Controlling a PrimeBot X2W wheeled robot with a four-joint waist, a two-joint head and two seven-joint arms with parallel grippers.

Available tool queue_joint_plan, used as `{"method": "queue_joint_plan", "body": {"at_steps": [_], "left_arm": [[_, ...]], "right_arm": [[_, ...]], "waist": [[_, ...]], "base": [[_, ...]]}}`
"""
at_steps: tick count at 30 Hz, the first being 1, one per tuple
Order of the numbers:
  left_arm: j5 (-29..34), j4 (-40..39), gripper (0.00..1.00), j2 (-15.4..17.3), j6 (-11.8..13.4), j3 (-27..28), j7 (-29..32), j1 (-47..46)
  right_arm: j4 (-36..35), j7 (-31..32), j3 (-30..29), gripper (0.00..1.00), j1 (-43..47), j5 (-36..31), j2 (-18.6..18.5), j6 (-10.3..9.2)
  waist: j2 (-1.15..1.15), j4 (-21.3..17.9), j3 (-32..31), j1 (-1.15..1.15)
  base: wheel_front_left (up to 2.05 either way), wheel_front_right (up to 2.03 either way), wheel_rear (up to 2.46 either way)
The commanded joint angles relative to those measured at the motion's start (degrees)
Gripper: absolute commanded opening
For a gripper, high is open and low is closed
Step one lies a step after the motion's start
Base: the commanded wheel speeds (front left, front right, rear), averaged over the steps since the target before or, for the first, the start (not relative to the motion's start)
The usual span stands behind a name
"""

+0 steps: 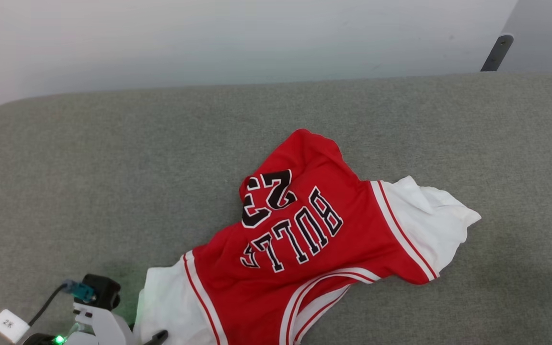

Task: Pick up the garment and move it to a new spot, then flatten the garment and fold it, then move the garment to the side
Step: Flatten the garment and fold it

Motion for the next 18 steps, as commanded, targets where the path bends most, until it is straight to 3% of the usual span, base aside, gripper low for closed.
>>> {"method": "queue_joint_plan", "body": {"at_steps": [1, 4, 6, 7, 8, 18], "left_arm": [[-0.57, 0.56, 1.0, -0.27, 1.08, -0.68, 1.57, 1.65], [-2.11, 0.66, 0.99, -0.59, 2.61, -0.91, 4.34, 2.7], [-3.09, 0.62, 0.53, -0.65, 3.88, -0.75, 5.87, 3.13], [-3.3, 0.35, 0.17, -0.57, 4.29, -0.83, 6.44, 3.33], [-3.57, 0.07, 0.0, -0.51, 4.77, -0.72, 6.88, 3.39], [-2.87, -1.9, 0.0, 0.25, 5.49, 0.14, 6.4, 1.05]], "right_arm": [[-0.57, 0.15, -0.18, 1.0, 0.74, -0.51, 0.44, -0.03], [-1.11, 0.42, -0.14, 1.0, 1.23, -0.51, 0.7, -0.03], [-1.47, 0.68, 0.01, 1.0, 1.19, -0.51, 0.82, -0.04], [-1.67, 0.79, 0.21, 1.0, 1.08, -0.68, 0.92, -0.04], [-1.85, 1.13, 0.49, 1.0, 0.99, -0.98, 0.89, -0.03], [0.68, 6.83, 5.72, 1.0, -2.26, 2.98, -3.01, -0.04]], "waist": [[0.0, -0.04, 0.01, 0.0], [0.0, 0.02, 0.02, 0.0], [0.0, 0.07, 0.05, 0.0], [0.0, 0.13, 0.08, 0.0], [0.0, 0.16, 0.14, 0.0], [0.0, 0.66, 1.55, 0.0]], "base": [[0.0, 0.0, 0.0], [0.0, 0.0, 0.0], [0.0, 0.0, 0.0], [0.0, 0.0, 0.0], [0.0, 0.0, 0.0], [0.0, 0.0, 0.0]]}}
